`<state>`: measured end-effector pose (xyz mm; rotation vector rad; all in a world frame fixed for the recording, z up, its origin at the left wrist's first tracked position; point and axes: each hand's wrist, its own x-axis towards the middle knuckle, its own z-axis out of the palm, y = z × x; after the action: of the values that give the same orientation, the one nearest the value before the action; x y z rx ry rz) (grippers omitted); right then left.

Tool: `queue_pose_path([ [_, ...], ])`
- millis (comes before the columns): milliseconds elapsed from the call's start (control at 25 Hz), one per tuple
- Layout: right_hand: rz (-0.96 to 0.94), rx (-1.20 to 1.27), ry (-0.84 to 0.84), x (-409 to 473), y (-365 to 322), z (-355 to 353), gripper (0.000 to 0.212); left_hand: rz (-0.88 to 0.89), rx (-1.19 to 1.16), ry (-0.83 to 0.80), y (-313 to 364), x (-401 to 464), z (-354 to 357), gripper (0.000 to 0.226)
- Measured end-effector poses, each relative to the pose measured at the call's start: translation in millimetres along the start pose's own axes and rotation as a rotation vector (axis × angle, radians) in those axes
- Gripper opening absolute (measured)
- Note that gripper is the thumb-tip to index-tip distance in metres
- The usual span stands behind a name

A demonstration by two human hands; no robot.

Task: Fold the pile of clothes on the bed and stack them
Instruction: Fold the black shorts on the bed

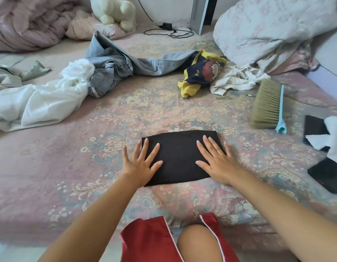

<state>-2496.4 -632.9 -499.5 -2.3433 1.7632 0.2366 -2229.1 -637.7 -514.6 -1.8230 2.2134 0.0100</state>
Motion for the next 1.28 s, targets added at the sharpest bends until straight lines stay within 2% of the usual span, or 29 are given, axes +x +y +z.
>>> queue_pose_path([
  [80,-0.043,-0.077,0.025,-5,-6,-9,0.103,0.126,-0.013,0.24,3,-3,-10,0.082],
  [120,-0.093,-0.129,0.021,-4,-13,-12,0.109,0.221,-0.122,0.265,11,-3,-18,0.093],
  [160,-0.146,-0.167,-0.003,-3,-19,-10,0.115,0.311,-0.23,0.177,23,-2,-24,0.104],
  [240,-0.19,-0.176,-0.083,-1,-27,-4,0.128,0.352,-0.276,-0.075,45,-2,-21,0.127],
  [320,-0.161,-0.144,-0.1,7,-23,-1,0.131,0.306,-0.22,-0.078,52,1,-14,0.132],
  [440,-0.181,-0.187,-0.037,10,-19,0,0.106,0.264,-0.235,0.016,52,0,-13,0.104],
  [520,-0.227,-0.254,0.084,11,-17,9,0.09,0.299,-0.104,0.084,49,-1,-16,0.086],
  [560,-0.23,-0.278,0.1,9,-17,8,0.083,0.339,-0.03,0.139,48,-2,-19,0.086],
  [680,-0.276,-0.362,0.104,10,-17,0,0.063,0.353,0.11,0.18,40,0,-20,0.114],
  [800,-0.247,-0.437,0.047,15,-18,-13,0.063,0.301,0.086,0.152,43,10,-20,0.133],
  [920,-0.291,-0.482,0.106,21,11,-21,0.061,0.261,0.083,0.111,81,7,-34,0.125],
  [1000,-0.406,-0.511,0.186,22,51,-28,0.065,0.188,-0.036,-0.019,125,-2,-56,0.097],
  [1080,-0.516,-0.525,0.263,18,94,-39,0.075,0.134,-0.014,-0.146,176,-4,-77,0.073],
  [1200,-0.453,-0.638,0.269,0,151,-40,0.089,0.208,-0.017,-0.207,241,-1,-101,0.063],
  [1280,-0.414,-0.652,0.207,-17,178,-44,0.096,0.249,-0.242,-0.156,277,-4,-113,0.063],
])
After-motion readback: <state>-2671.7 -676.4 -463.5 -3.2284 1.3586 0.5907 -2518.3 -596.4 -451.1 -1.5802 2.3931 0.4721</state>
